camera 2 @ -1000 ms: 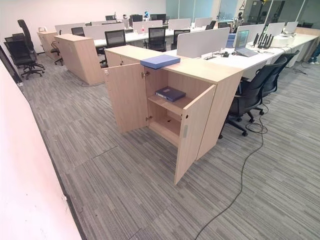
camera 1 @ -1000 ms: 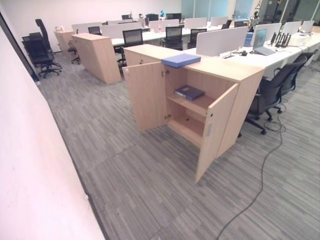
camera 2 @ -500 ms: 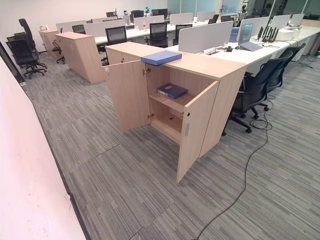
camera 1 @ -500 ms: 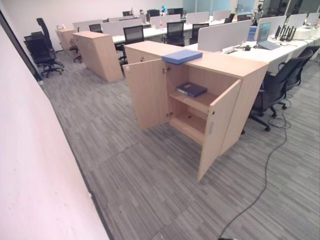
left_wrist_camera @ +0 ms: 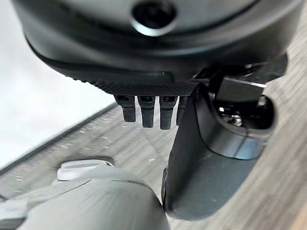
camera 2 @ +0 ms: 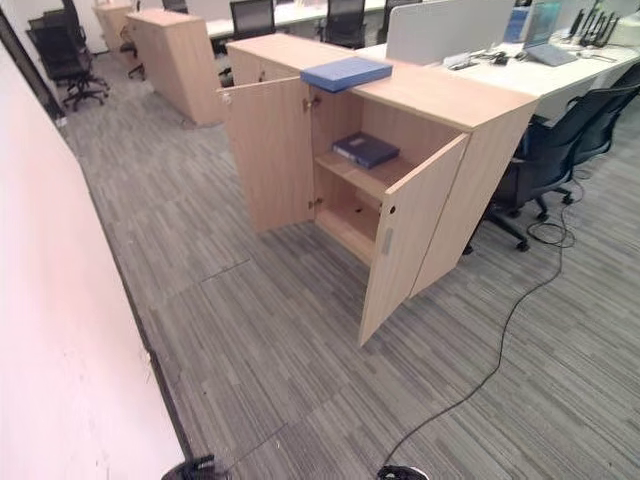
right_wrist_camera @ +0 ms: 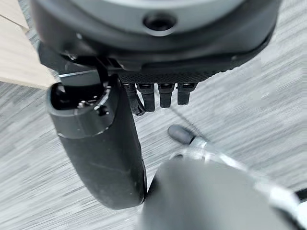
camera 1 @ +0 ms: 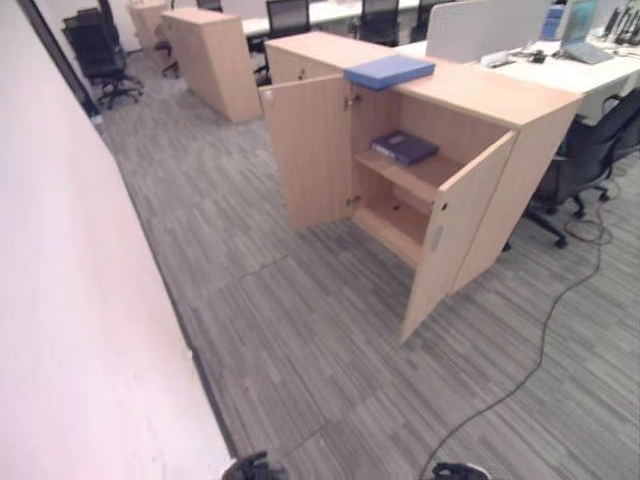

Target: Put the empty folder in the office cabinet

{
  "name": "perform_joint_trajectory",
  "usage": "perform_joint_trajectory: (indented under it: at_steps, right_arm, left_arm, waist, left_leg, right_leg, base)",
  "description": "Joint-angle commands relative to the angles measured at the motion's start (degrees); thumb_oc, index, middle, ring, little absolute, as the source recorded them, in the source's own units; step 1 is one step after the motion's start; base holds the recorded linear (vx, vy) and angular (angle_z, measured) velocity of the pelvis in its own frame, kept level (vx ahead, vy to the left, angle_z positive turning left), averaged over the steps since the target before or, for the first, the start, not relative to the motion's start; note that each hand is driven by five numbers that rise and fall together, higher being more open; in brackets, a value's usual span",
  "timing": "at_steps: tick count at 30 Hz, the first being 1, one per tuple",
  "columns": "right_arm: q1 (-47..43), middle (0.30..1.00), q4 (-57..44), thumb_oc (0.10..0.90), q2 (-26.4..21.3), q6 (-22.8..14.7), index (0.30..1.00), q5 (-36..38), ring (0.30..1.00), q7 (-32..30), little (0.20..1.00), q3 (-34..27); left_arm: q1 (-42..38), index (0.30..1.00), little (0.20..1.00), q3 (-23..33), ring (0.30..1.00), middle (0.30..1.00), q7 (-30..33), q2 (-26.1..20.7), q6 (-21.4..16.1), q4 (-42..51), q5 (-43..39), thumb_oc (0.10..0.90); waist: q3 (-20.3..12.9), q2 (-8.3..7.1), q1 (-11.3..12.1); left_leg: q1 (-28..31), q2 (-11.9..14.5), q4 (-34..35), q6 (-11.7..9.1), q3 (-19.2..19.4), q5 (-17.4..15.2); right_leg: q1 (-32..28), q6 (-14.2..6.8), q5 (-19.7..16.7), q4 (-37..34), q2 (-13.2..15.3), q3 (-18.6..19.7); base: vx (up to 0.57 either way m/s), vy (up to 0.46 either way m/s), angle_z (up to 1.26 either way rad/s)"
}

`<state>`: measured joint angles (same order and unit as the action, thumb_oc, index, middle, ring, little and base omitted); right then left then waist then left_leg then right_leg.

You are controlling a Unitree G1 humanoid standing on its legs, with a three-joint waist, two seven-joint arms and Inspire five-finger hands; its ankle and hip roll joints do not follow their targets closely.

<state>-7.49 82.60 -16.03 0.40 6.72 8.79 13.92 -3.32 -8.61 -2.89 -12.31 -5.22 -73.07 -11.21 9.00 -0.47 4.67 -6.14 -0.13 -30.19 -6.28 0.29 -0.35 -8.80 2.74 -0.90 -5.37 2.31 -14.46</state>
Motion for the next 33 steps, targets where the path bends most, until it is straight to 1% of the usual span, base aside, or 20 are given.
perform_joint_trajectory:
  at_steps: [1, 2, 3, 4, 6, 10, 14, 16, 17, 18, 20, 21, 22, 23, 25, 26, 28, 30, 31, 33]
  right_arm:
    - [1.7, 0.9, 4.7, 0.8, -5.5, 2.5, 0.9, -4.2, 0.9, -0.8, 0.9, 2.5]
    - [1.8, 0.9, 4.3, 0.8, -5.4, 2.3, 0.9, -4.1, 0.9, -1.1, 0.9, 2.4]
    - [2.0, 0.9, 3.9, 0.8, -5.2, 2.3, 0.9, -4.0, 0.9, -1.5, 0.9, 2.4]
    - [2.0, 0.9, 3.9, 0.8, -5.2, 2.3, 0.9, -4.0, 0.9, -1.5, 0.9, 2.4]
    - [2.0, 0.9, 3.6, 0.8, -5.0, 2.1, 0.9, -3.7, 0.9, -1.9, 0.9, 2.2]
    - [3.0, 0.9, 3.4, 0.8, -3.3, 1.9, 0.9, -4.1, 0.9, -2.3, 0.9, 2.1]
    - [3.6, 0.9, 3.7, 0.8, -2.8, 2.3, 0.9, -4.6, 0.9, -2.0, 0.9, 2.2]
    - [3.8, 0.9, 3.9, 0.8, -2.6, 2.6, 0.9, -5.2, 0.9, -1.7, 0.9, 2.2]
    - [3.8, 0.9, 4.2, 0.8, -2.6, 2.8, 0.9, -6.1, 0.9, -1.1, 0.9, 2.1]
    - [3.8, 0.9, 4.2, 0.8, -2.6, 2.8, 0.9, -6.1, 0.9, -1.1, 0.9, 2.1]
    - [3.2, 0.9, 4.3, 0.8, -2.9, 2.9, 0.9, -6.9, 0.9, -0.6, 0.9, 2.0]
    - [2.8, 0.9, 4.2, 0.8, -3.0, 2.8, 0.9, -7.4, 0.9, -0.5, 0.9, 2.0]
    - [1.3, 0.9, 3.6, 0.8, -3.5, 2.8, 0.9, -8.3, 0.9, -0.4, 0.9, 2.6]
    - [1.3, 0.9, 3.6, 0.8, -3.5, 2.8, 0.9, -8.3, 0.9, -0.4, 0.9, 2.6]
    - [-1.0, 0.9, 1.9, 0.8, -4.3, 2.3, 0.9, -7.7, 0.9, -1.5, 0.9, 3.0]
    - [-1.6, 0.9, 1.6, 0.8, -4.3, 2.2, 0.9, -7.6, 0.9, -1.8, 0.9, 3.3]
    - [-2.1, 0.9, 1.3, 0.8, -4.2, 2.1, 0.9, -7.4, 0.9, -2.1, 0.9, 3.4]
    - [-3.2, 0.9, 0.5, 0.8, -4.2, 1.9, 0.9, -6.5, 0.9, -2.4, 0.9, 3.9]
    - [-3.8, 0.9, 0.1, 0.8, -4.1, 1.7, 0.9, -5.7, 0.9, -2.8, 0.9, 4.0]
    - [-4.6, 0.9, -0.6, 0.8, -3.8, 1.4, 0.9, -4.7, 0.9, -3.3, 0.9, 4.4]
  left_arm:
    - [3.3, 0.9, 0.9, -4.3, 0.9, 0.9, -0.8, 1.4, 2.0, -1.8, 1.3, 0.8]
    - [3.6, 0.9, 0.9, -4.1, 0.9, 0.9, -0.8, 1.3, 1.9, -1.7, 0.9, 0.8]
    - [4.0, 0.9, 0.9, -3.6, 0.9, 0.9, -0.6, 1.3, 2.0, -1.7, 0.3, 0.8]
    - [4.0, 0.9, 0.9, -3.6, 0.9, 0.9, -0.6, 1.3, 2.0, -1.7, 0.3, 0.8]
    - [4.8, 0.9, 0.9, -2.7, 0.9, 0.9, -0.2, 1.3, 1.8, -2.1, -0.6, 0.8]
    - [6.3, 0.9, 0.9, -0.7, 0.9, 0.9, 0.3, 1.8, 2.0, -4.4, -1.0, 0.8]
    - [6.6, 0.9, 0.9, -0.2, 0.9, 0.9, 0.5, 1.5, 1.8, -4.5, -0.8, 0.8]
    - [6.7, 0.9, 0.9, 0.0, 0.9, 0.9, 0.4, 1.2, 1.7, -4.5, -0.4, 0.8]
    - [6.6, 0.9, 0.9, 0.3, 0.9, 0.9, 0.4, 0.8, 1.7, -4.3, -0.1, 0.8]
    - [6.6, 0.9, 0.9, 0.3, 0.9, 0.9, 0.4, 0.8, 1.7, -4.3, -0.1, 0.8]
    - [6.7, 0.9, 0.9, 0.6, 0.9, 0.9, 0.5, 0.4, 1.7, -4.1, 0.0, 0.8]
    - [6.8, 0.9, 0.9, 0.7, 0.9, 0.9, 0.5, 0.2, 1.6, -3.8, 0.3, 0.8]
    - [7.0, 0.9, 0.9, 0.1, 0.9, 0.9, 0.4, 0.0, 1.6, -2.4, 0.6, 0.8]
    - [7.0, 0.9, 0.9, 0.1, 0.9, 0.9, 0.4, 0.0, 1.6, -2.4, 0.6, 0.8]
    - [7.6, 0.9, 0.9, -1.4, 0.9, 0.9, 0.3, -0.5, 1.6, -0.4, 1.3, 0.8]
    - [7.8, 0.9, 0.9, -1.7, 0.9, 0.9, 0.3, -0.6, 1.6, 0.1, 1.6, 0.8]
    - [7.9, 0.9, 0.9, -2.0, 0.9, 0.9, 0.3, -0.7, 1.6, 0.5, 1.7, 0.8]
    - [7.8, 0.9, 0.9, -2.7, 0.9, 0.9, 0.4, -0.9, 1.4, 1.1, 1.8, 0.8]
    - [7.5, 0.9, 0.9, -2.9, 0.9, 0.9, 0.4, -1.0, 1.3, 1.0, 2.1, 0.8]
    - [7.4, 0.9, 0.9, -3.3, 0.9, 0.9, 0.6, -1.1, 1.2, 0.6, 2.4, 0.8]
  waist:
    - [0.2, 0.06, -0.6]
    - [0.3, 0.07, -0.6]
    - [0.2, 0.52, -0.3]
    - [0.2, 0.49, -0.2]
    - [0.5, 1.4, 0.2]
    - [-0.8, 2.22, 0.7]
    - [-1.9, 1.58, 0.8]
    - [-2.5, 1.15, 1.0]
    - [-3.1, 0.84, 1.5]
    - [-3.2, 0.82, 1.5]
    - [-3.9, 0.91, 2.3]
    - [-4.2, 1.16, 2.9]
    - [-4.1, 2.16, 3.7]
    - [-4.2, 2.19, 3.7]
    - [-3.2, 4.07, 4.0]
    - [-2.9, 4.65, 3.9]
    - [-2.6, 5.44, 3.4]
    - [-1.4, 6.59, 2.3]
    - [-0.8, 6.88, 1.7]
    - [0.4, 6.23, 0.8]
  left_leg:
    - [-2.7, 0.4, 12.1, 4.0, -2.1, -0.4]
    - [-3.7, 0.2, 14.5, 3.8, -1.6, 0.3]
    - [-3.8, 0.5, 20.0, 3.1, -1.5, 3.4]
    - [-3.7, 0.5, 20.2, 3.1, -1.4, 3.5]
    - [-5.2, 0.8, 26.5, 2.4, -2.3, 8.0]
    - [-3.3, 2.0, 34.8, 1.8, -1.0, 10.6]
    - [-5.0, 1.4, 31.2, 2.7, 0.6, 8.8]
    - [-6.2, 0.2, 28.3, 4.0, 1.4, 6.7]
    - [-6.9, -1.0, 25.9, 5.3, 2.4, 4.5]
    - [-6.9, -1.0, 25.8, 5.3, 2.4, 4.4]
    - [-6.4, -2.0, 25.1, 6.7, 3.9, 2.3]
    - [-5.5, -2.6, 25.2, 7.5, 4.5, 1.4]
    - [-3.0, -4.2, 26.6, 9.2, 5.6, 0.3]
    - [-3.1, -4.1, 26.6, 9.2, 5.6, 0.4]
    - [2.7, -6.2, 29.1, 11.2, 5.6, -1.6]
    - [4.4, -6.5, 30.2, 11.5, 5.2, -1.9]
    - [5.5, -6.1, 31.1, 11.6, 4.4, -1.8]
    - [7.3, -5.3, 32.3, 11.1, 2.5, -1.3]
    - [7.2, -5.0, 32.4, 11.2, 1.9, -0.6]
    - [8.6, -5.4, 32.1, 11.0, 0.4, -1.3]
  right_leg:
    - [-1.9, -3.2, 5.5, 2.3, -0.5, -1.9]
    - [-2.0, -3.4, 5.6, 2.0, -0.5, -1.9]
    - [-2.3, -3.4, 6.0, 1.7, -0.8, -1.4]
    - [-2.3, -3.4, 6.0, 1.7, -0.7, -1.4]
    - [-3.1, -3.3, 6.6, 1.5, -1.3, -0.8]
    - [-5.0, -4.2, 7.9, 0.4, -2.1, 1.2]
    - [-5.5, -5.3, 8.7, 0.4, 0.0, 1.6]
    - [-6.0, -6.4, 8.9, 0.4, 2.1, 1.4]
    - [-6.0, -7.8, 8.3, 1.3, 4.5, 1.0]
    - [-6.0, -7.8, 8.4, 1.3, 4.5, 1.1]
    - [-4.4, -9.3, 7.2, 4.9, 7.4, 0.9]
    - [-3.5, -10.2, 5.8, 7.5, 9.0, 0.6]
    - [0.4, -11.8, -0.5, 16.0, 12.6, -0.1]
    - [0.5, -11.8, -0.5, 16.0, 12.5, -0.1]
    - [4.6, -11.0, -6.8, 27.7, 17.7, -3.0]
    - [6.1, -10.7, -6.9, 30.0, 18.3, -3.4]
    - [8.3, -9.7, -5.0, 30.9, 17.3, -2.9]
    - [12.4, -8.0, 0.7, 28.7, 12.7, -1.2]
    - [13.9, -7.3, 0.9, 25.6, 10.4, -0.6]
    - [15.9, -7.5, 0.4, 19.7, 6.0, 2.8]
  base:
    - [0.07, 0.016, 0.07]
    - [0.13, 0.067, 0.1]
    - [0.1, 0.062, 0.11]
    - [0.11, 0.08, 0.03]
    - [0.13, 0.08, -0.06]
    - [0.29, 0.123, -0.25]
    - [0.25, 0.141, -0.26]
    - [0.33, 0.251, -0.02]
    - [0.26, 0.226, -0.08]
    - [0.25, 0.229, -0.21]
    - [0.21, 0.22, -0.33]
    - [0.28, 0.391, -0.42]
    - [0.19, 0.298, -0.36]
    - [0.18, 0.333, -0.44]
    - [0.25, 0.349, -0.17]
    - [0.26, 0.283, 0.0]
    - [0.1, 0.054, 0.13]
    - [0.08, -0.048, 0.38]
    - [0.07, -0.09, 0.31]
    - [0.12, -0.119, 0.53]
